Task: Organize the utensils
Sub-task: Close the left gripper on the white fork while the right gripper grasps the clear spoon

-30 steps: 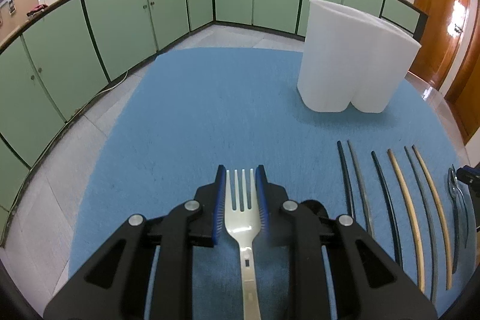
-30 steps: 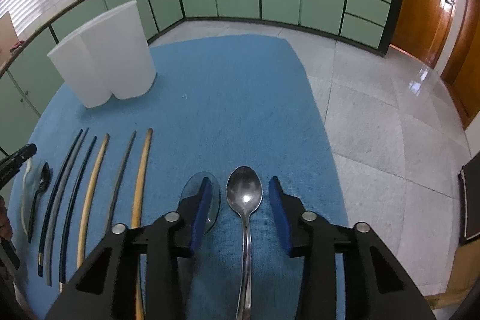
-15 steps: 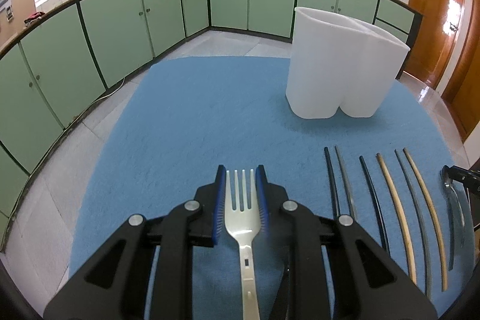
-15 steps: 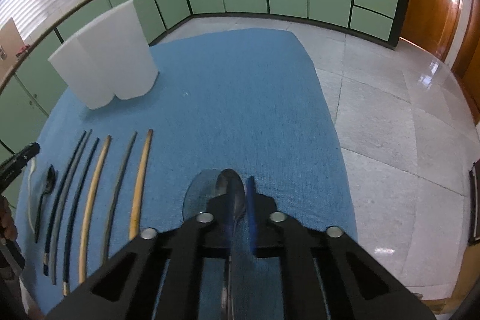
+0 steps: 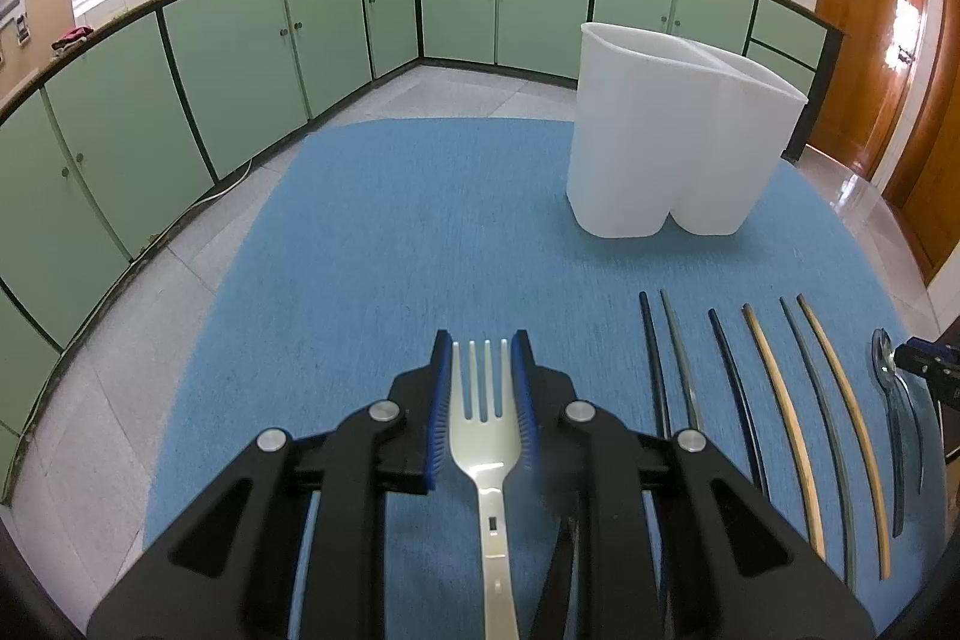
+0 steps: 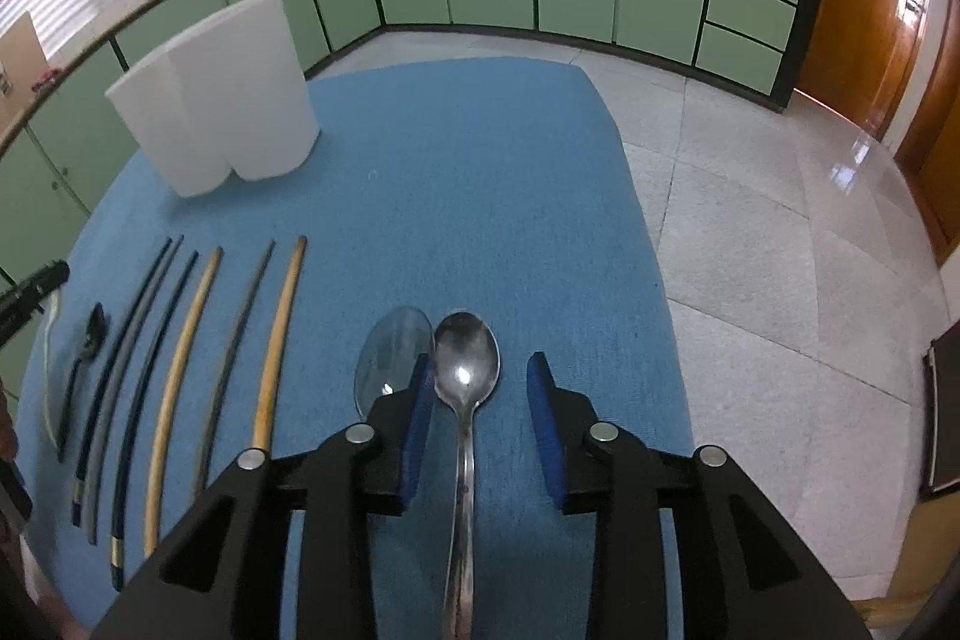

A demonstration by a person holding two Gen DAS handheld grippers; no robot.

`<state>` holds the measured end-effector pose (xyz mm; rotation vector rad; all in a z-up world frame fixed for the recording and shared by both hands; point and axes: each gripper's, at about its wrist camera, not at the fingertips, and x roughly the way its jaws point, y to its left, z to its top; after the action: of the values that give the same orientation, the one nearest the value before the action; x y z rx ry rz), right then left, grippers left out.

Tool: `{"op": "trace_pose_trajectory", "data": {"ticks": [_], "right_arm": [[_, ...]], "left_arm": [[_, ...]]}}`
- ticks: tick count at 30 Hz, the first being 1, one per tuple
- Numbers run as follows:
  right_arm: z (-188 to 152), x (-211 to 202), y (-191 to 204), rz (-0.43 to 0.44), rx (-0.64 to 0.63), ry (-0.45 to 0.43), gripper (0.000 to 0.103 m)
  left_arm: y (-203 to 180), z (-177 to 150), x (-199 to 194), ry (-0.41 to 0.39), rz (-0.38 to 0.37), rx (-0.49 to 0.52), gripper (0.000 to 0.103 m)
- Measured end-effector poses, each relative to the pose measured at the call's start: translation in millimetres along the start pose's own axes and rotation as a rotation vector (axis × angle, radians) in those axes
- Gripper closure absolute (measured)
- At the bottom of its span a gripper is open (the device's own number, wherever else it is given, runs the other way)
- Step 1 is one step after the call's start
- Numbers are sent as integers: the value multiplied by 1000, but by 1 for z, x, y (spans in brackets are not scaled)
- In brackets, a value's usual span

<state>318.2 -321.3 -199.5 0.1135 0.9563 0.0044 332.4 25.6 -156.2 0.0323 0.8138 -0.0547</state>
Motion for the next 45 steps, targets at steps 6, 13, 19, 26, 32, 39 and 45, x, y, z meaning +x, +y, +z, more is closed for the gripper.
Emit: {"op": "trace_pose_trajectory", "data": {"ticks": [6,13,19,26,32,39,45], "right_arm": [[-2,-15,5,70,20,-30,71],[4,0,28,77,-6,-4,72],[1,5,32,62,4,24,72],[-2,3,31,80,27,63,71],[-2,8,33,87,33,72,72],[0,8,41,99,1,64,72],[10,8,46,67,-52,48,70]], "left_arm": [[-1,1,2,3,-1,-3,84],[-1,0,2,0,-1,-5,84],[1,-1,4,1,-2,-8,84],[1,-1,5,0,-5,-8,84],[1,-1,5,-2,-8,-6,84],[2,-1,5,-2,-4,-10,84],[3,-1,6,2,-6,-11,84]]}}
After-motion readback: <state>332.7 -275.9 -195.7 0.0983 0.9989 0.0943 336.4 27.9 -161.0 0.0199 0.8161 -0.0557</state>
